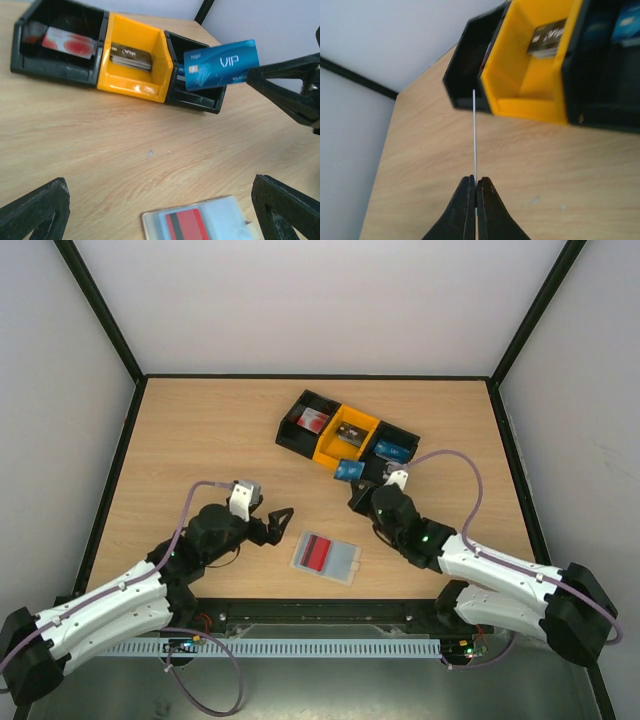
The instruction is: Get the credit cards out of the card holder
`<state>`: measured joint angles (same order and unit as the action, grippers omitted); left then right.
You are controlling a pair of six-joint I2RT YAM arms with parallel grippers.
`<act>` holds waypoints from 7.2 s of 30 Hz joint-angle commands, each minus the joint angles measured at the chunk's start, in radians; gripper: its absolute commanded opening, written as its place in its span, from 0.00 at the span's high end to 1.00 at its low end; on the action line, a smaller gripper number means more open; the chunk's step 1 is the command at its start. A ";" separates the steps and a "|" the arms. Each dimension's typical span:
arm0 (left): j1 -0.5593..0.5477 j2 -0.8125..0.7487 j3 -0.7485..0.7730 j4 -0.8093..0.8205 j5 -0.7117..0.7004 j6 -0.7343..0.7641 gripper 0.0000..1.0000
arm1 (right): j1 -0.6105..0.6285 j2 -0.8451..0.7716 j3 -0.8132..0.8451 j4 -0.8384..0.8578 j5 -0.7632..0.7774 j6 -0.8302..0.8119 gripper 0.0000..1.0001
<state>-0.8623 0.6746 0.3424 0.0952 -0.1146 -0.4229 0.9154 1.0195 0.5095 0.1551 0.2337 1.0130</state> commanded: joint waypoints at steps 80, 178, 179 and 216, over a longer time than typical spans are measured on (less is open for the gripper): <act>0.207 0.132 0.118 -0.180 0.375 -0.155 0.00 | -0.665 0.551 0.318 -0.016 -0.314 -0.075 0.57; 0.039 0.657 -0.064 0.441 0.624 -0.463 0.82 | 0.149 0.348 -0.314 0.420 -0.398 0.250 0.78; 0.039 0.658 -0.064 0.439 0.619 -0.462 0.82 | 0.150 0.350 -0.313 0.421 -0.399 0.248 0.78; 0.039 0.764 -0.086 0.429 0.584 -0.422 0.87 | 0.150 0.454 -0.339 0.627 -0.493 0.294 0.92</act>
<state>-0.8200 1.4208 0.2619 0.5323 0.4870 -0.8703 1.0588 1.4517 0.1909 0.7242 -0.2310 1.2877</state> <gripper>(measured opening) 0.134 0.094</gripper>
